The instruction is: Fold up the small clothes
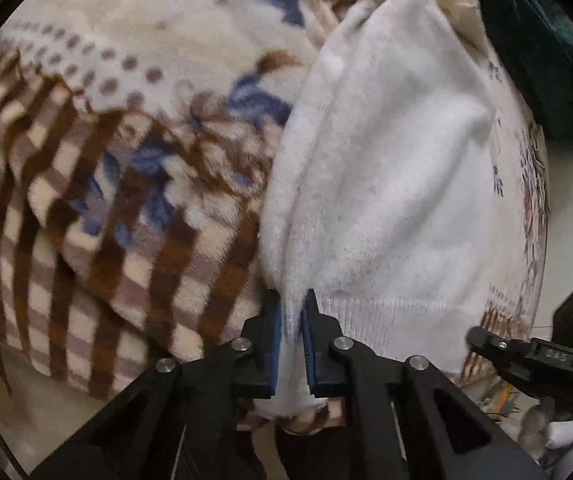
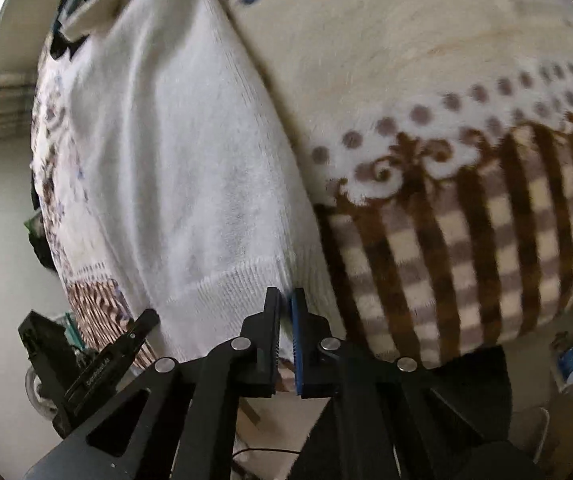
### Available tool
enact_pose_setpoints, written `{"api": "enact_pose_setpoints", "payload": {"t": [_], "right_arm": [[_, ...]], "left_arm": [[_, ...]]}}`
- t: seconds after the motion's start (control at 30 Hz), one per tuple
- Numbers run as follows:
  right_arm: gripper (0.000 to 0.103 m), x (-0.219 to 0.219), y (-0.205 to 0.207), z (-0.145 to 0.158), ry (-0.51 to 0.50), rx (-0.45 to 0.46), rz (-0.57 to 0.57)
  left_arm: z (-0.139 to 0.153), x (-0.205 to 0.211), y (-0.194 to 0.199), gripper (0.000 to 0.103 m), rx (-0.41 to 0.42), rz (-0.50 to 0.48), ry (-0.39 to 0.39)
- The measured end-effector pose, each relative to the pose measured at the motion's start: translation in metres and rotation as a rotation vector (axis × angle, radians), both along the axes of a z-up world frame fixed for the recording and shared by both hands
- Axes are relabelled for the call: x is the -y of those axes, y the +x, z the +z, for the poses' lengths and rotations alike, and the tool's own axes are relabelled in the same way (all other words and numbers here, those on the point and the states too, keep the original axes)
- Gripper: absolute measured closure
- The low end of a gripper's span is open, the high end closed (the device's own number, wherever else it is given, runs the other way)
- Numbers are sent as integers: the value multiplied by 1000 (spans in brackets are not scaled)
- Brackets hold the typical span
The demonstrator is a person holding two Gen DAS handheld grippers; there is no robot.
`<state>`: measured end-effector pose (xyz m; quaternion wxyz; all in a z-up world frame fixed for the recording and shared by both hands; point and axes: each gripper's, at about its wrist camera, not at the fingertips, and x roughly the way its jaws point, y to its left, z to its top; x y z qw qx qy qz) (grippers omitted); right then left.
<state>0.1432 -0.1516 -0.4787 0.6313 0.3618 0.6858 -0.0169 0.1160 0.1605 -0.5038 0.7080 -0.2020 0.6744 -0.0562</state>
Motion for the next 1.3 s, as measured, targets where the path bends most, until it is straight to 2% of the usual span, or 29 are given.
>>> {"api": "enact_pose_setpoints", "payload": {"t": [0.13, 0.27, 0.37, 0.4, 0.5, 0.6, 0.67, 0.73, 0.77, 0.8, 0.87, 0.9, 1.0, 1.03, 1.07, 1.1, 1.17, 1.2, 1.3], "right_arm": [[98, -1, -9, 27, -51, 37, 13], [98, 3, -20, 52, -25, 73, 17], [99, 3, -22, 51, -3, 47, 24], [103, -2, -22, 47, -22, 31, 43], [103, -19, -24, 27, -111, -37, 162], [102, -18, -30, 11, -3, -64, 114], [102, -13, -29, 11, 23, -44, 71], [94, -4, -28, 12, 45, -28, 59], [80, -1, -26, 15, 29, -16, 57], [67, 4, -24, 16, 29, 9, 46], [60, 6, -18, 12, 33, 17, 19], [60, 7, -16, 8, 44, 4, 11], [60, 13, -14, -12, 37, -56, 12], [61, 12, -15, -15, 25, -62, 2], [83, 12, -17, -13, 3, -53, 0], [98, 11, -19, -9, -25, -23, -8], [98, 4, -20, 3, -81, 18, 9], [98, -4, -20, 10, -98, 42, 16], [99, -15, -24, 31, -122, 86, 34]], "left_arm": [[23, 3, -7, 96, 53, -6, -11], [37, 6, -8, 96, 77, -26, 5], [29, 0, -6, 96, 57, -36, 40], [24, -6, -4, 96, 50, -42, 51], [10, -9, 0, 96, 27, -56, 80], [3, -2, 4, 95, 15, -90, 95], [1, 1, 6, 94, 4, -92, 78], [4, -4, 5, 90, 3, -46, 32], [6, -9, 5, 88, -3, -14, -5], [8, -18, 3, 82, -3, 8, -17], [13, -27, -2, 79, 10, 60, -68], [14, -29, -3, 75, 5, 73, -73], [8, -26, -6, 75, -19, 60, -68], [2, -20, -6, 75, -41, 40, -56], [-1, -16, -7, 75, -59, 27, -45], [-5, -10, -10, 75, -71, 11, -41], [-6, 2, -13, 78, -54, -11, 5], [-2, 7, -15, 90, -25, -21, 21], [16, 18, -18, 95, 47, -42, 56]]}}
